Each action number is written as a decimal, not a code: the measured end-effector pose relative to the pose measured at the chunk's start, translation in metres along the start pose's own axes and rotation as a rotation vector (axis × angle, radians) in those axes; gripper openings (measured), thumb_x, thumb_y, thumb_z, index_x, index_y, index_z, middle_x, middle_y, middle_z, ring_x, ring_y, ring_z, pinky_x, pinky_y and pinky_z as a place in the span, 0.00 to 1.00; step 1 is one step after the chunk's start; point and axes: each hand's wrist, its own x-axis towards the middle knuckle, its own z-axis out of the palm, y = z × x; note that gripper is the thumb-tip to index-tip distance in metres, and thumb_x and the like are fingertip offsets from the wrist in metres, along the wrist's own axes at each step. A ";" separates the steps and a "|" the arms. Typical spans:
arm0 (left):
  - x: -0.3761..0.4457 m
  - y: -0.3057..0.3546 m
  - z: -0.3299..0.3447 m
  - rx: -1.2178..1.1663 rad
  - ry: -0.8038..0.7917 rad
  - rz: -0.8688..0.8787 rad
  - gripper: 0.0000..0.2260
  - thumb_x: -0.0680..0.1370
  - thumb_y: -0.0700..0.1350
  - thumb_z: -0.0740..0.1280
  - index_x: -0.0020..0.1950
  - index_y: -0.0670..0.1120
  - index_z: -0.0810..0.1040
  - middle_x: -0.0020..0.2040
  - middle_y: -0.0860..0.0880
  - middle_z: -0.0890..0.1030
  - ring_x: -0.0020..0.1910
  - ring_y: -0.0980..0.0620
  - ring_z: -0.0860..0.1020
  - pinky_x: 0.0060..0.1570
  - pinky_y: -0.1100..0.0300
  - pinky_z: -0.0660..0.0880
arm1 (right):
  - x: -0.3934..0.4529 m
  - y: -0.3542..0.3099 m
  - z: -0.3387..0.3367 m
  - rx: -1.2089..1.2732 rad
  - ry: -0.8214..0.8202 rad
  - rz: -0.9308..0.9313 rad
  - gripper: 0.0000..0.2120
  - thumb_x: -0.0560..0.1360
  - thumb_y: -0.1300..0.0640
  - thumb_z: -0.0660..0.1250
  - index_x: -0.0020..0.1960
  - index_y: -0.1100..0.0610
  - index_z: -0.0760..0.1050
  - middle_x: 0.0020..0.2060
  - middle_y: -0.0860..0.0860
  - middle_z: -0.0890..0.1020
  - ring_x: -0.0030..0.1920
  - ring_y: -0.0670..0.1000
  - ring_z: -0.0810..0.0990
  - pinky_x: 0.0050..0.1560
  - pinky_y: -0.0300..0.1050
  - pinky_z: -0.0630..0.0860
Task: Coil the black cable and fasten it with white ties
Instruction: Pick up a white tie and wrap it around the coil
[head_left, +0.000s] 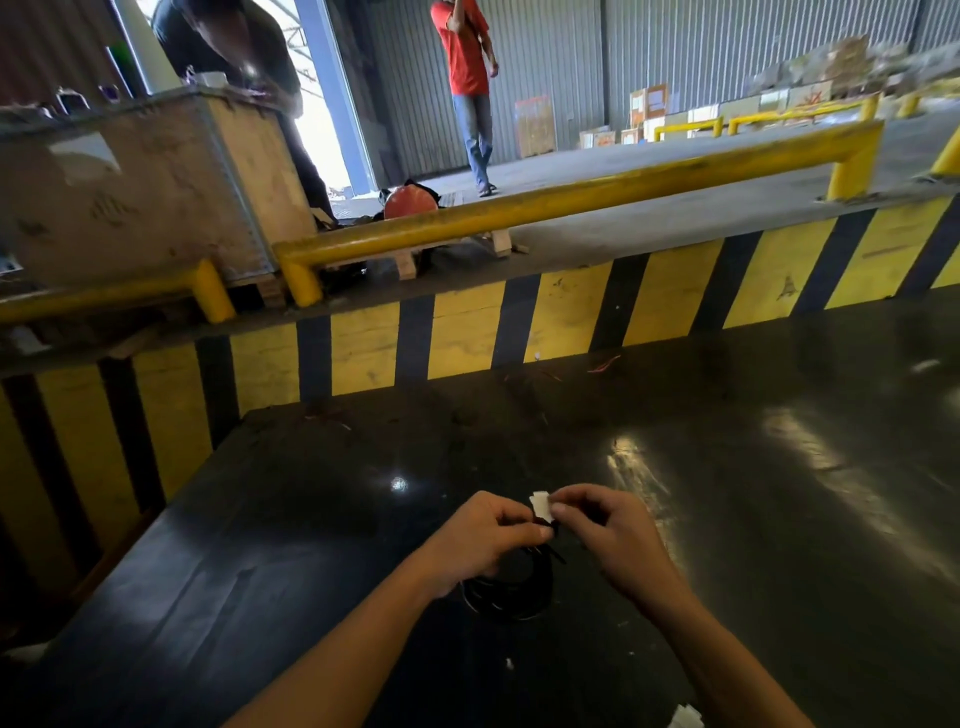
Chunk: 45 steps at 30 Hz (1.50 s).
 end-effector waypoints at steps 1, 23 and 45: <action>-0.001 0.003 -0.003 0.004 -0.007 0.006 0.05 0.75 0.48 0.68 0.42 0.51 0.83 0.30 0.52 0.72 0.26 0.57 0.68 0.25 0.62 0.63 | 0.000 -0.003 -0.004 -0.007 -0.053 -0.010 0.08 0.73 0.60 0.68 0.48 0.49 0.81 0.43 0.46 0.84 0.45 0.40 0.81 0.45 0.35 0.75; -0.011 0.064 -0.024 0.091 0.004 0.102 0.07 0.75 0.46 0.68 0.38 0.55 0.82 0.33 0.53 0.78 0.30 0.49 0.70 0.29 0.62 0.65 | 0.024 -0.062 -0.034 0.111 0.124 -0.093 0.10 0.80 0.57 0.56 0.48 0.60 0.73 0.28 0.54 0.78 0.28 0.47 0.76 0.32 0.42 0.74; -0.011 0.056 -0.028 -0.321 0.181 0.230 0.14 0.75 0.46 0.67 0.59 0.44 0.78 0.37 0.47 0.80 0.28 0.56 0.73 0.25 0.66 0.69 | 0.018 -0.085 -0.019 -0.059 -0.137 -0.139 0.06 0.77 0.58 0.62 0.52 0.54 0.75 0.44 0.51 0.82 0.45 0.47 0.82 0.42 0.40 0.79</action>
